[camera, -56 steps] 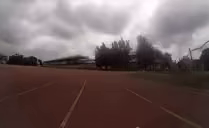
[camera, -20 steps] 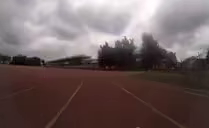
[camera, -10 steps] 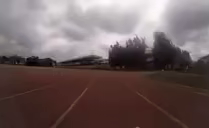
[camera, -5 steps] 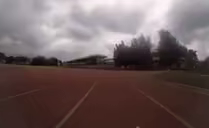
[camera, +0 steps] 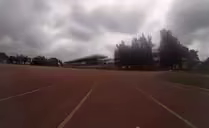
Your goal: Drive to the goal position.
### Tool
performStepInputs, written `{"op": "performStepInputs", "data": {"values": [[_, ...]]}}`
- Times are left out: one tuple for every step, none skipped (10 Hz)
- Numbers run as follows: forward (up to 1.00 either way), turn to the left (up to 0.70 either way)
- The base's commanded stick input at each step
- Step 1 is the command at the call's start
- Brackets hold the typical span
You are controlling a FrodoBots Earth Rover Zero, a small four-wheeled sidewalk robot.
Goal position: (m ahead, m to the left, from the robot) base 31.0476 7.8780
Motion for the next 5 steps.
{"op": "performStepInputs", "data": {"values": [[0.7,0.0],[0.7,0.0],[0.7,0.0],[0.7,0.0],[0.7,0.0]]}}
